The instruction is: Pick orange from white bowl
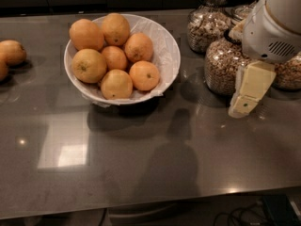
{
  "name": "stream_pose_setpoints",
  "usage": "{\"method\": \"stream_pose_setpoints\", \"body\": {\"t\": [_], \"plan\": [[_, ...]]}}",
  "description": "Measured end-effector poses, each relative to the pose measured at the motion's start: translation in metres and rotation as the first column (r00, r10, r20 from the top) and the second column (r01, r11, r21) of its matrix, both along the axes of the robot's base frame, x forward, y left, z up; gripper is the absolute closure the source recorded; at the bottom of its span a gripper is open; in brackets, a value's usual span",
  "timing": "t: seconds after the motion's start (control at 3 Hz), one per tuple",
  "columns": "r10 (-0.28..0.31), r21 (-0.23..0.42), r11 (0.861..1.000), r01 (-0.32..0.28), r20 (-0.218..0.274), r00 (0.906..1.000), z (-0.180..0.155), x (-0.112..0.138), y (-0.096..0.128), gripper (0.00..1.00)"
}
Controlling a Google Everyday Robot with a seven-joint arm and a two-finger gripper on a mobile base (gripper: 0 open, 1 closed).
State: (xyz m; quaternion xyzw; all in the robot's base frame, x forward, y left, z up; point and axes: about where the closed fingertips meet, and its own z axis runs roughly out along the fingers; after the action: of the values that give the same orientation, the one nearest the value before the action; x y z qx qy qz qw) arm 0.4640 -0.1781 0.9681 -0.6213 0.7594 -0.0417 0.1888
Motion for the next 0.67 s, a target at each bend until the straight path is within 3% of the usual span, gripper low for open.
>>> {"method": "stream_pose_setpoints", "body": {"t": [0.33, 0.67], "plan": [[0.009, 0.054, 0.999, -0.010, 0.018, 0.9998, -0.009, 0.011, 0.015, 0.00], [0.052, 0.140, 0.988, -0.060, 0.064, 0.9966, -0.012, 0.033, 0.054, 0.00]]}}
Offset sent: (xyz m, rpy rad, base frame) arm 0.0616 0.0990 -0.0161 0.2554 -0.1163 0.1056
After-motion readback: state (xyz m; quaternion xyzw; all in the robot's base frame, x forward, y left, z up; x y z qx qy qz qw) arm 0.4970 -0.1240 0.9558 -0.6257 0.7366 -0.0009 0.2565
